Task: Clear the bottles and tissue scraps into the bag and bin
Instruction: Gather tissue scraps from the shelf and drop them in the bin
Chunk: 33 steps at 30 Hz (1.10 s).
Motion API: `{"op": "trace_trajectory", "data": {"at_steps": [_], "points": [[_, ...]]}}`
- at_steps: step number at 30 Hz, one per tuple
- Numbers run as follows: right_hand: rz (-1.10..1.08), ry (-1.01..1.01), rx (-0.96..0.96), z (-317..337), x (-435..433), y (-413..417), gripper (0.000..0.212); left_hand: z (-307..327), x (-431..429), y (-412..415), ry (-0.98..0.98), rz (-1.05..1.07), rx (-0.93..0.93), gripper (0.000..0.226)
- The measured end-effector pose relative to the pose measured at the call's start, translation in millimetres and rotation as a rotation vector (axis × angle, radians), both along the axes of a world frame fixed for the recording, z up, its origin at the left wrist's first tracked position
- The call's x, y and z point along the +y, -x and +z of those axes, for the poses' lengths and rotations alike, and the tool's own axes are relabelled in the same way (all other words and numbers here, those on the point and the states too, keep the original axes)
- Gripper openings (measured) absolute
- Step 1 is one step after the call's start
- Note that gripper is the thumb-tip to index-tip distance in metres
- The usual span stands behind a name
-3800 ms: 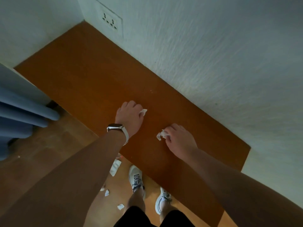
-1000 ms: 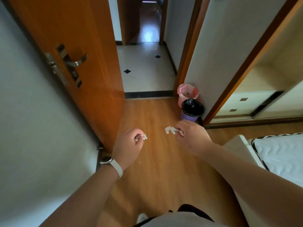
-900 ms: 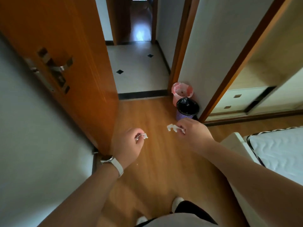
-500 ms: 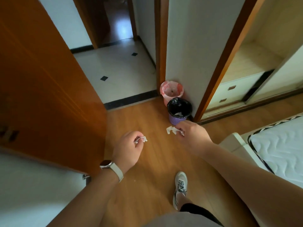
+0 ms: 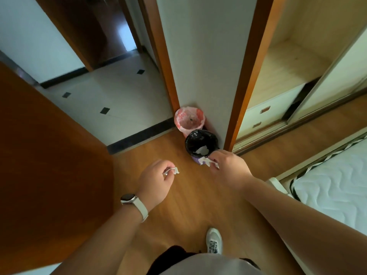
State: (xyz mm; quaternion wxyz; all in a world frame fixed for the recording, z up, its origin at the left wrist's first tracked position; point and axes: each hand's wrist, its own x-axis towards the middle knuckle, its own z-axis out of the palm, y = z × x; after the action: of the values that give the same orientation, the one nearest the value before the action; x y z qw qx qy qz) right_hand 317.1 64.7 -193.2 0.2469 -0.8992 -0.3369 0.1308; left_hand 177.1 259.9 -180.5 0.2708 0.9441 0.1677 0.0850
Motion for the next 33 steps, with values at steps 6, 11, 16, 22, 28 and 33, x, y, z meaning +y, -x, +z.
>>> {"op": "trace_trajectory", "data": {"at_steps": [6, 11, 16, 22, 28, 33], "points": [[-0.064, 0.01, -0.018, -10.1, 4.3, -41.2, 0.02, -8.2, 22.2, -57.8, -0.007, -0.061, 0.002, 0.009], [-0.112, 0.038, -0.044, -23.6, 20.4, -78.2, 0.014, -27.1, 53.7, -108.4, 0.026, -0.107, 0.024, 0.008], [-0.169, 0.095, -0.037, -37.5, 60.6, -122.4, 0.007, -46.6, 100.3, -171.4, 0.041, -0.152, 0.065, 0.009], [-0.243, 0.194, 0.058, -57.5, 129.1, -179.1, 0.013, -83.0, 171.5, -248.0, 0.106, -0.172, 0.123, 0.01], [-0.322, 0.264, 0.149, -103.7, 185.9, -231.9, 0.016, -148.1, 225.2, -313.5, 0.204, -0.234, 0.18, 0.01], [-0.391, 0.282, 0.259, -159.4, 209.9, -256.4, 0.013, -211.6, 237.3, -352.9, 0.275, -0.207, 0.289, 0.006]]}}
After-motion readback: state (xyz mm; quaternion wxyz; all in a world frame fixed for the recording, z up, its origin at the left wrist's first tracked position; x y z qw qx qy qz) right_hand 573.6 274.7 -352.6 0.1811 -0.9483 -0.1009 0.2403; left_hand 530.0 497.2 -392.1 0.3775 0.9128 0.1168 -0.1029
